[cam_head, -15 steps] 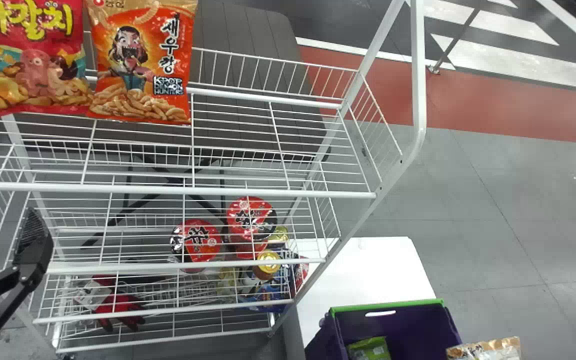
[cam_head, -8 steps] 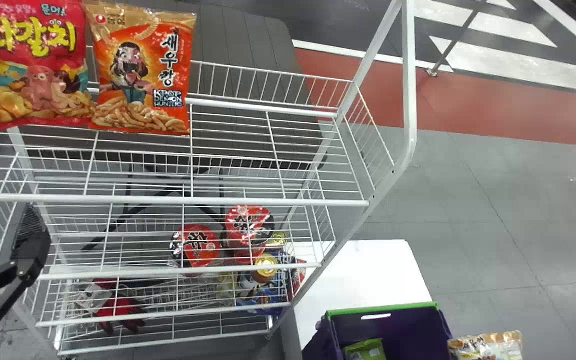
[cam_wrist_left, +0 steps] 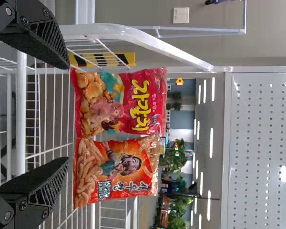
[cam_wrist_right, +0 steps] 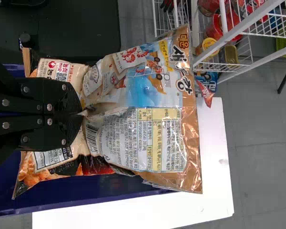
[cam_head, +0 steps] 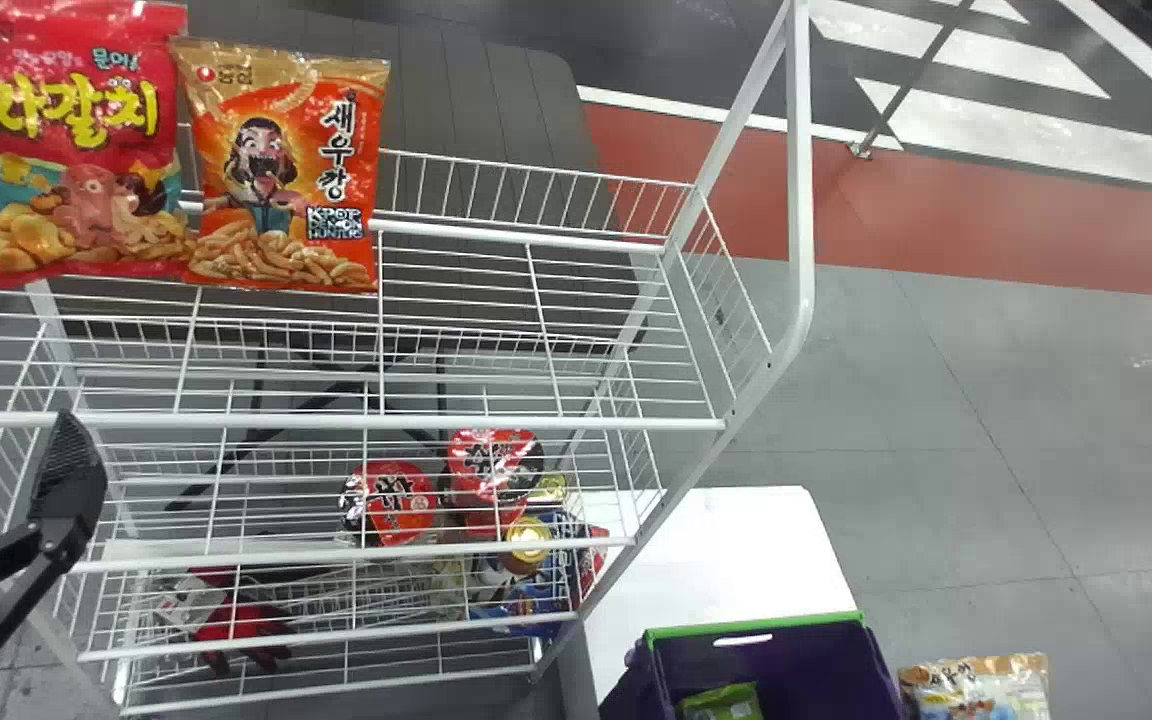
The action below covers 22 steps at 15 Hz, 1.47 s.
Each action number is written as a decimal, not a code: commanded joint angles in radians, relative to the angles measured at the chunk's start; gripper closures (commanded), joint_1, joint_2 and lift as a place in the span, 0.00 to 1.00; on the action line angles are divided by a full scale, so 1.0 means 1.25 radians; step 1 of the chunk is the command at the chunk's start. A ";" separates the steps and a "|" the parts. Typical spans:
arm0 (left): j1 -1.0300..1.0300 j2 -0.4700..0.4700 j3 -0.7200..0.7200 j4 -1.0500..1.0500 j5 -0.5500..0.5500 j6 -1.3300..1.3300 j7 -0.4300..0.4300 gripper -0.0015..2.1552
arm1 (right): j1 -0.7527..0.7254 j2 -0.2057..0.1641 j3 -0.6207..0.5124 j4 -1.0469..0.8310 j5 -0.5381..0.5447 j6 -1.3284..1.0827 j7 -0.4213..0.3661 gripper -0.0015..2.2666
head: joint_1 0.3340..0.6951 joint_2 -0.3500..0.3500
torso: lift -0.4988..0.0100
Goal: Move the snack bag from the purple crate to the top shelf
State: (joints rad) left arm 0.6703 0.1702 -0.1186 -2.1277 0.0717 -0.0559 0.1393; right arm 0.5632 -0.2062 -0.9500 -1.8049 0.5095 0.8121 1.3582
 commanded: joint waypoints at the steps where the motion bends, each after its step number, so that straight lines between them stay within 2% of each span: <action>1: 0.000 0.000 0.000 0.000 -0.001 0.000 0.001 0.07 | -0.001 0.007 0.000 -0.023 0.000 0.008 0.003 0.65 | 1.00 0.00 | 0.96; 8: 0.001 0.000 -0.002 -0.004 -0.002 0.000 0.004 0.07 | -0.001 0.012 -0.011 -0.046 -0.003 0.015 0.007 0.65 | 1.00 0.00 | 1.00; 13: 0.001 0.000 0.000 0.000 -0.005 0.000 0.005 0.07 | 0.004 0.031 -0.041 -0.113 -0.039 0.066 0.007 0.65 | 1.00 0.00 | 0.99; 16: 0.001 0.000 0.000 0.001 -0.007 0.005 0.006 0.07 | 0.004 0.054 -0.122 -0.194 -0.136 0.010 0.007 0.65 | 1.00 0.00 | 0.99; 22: 0.007 0.001 -0.005 0.000 -0.008 0.005 0.005 0.07 | -0.031 0.135 -0.254 -0.421 -0.352 0.032 0.007 0.65 | 1.00 0.00 | 0.99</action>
State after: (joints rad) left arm 0.6774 0.1705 -0.1211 -2.1261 0.0628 -0.0497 0.1470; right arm 0.5433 -0.0588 -1.2381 -2.2830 0.1307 0.8487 1.3637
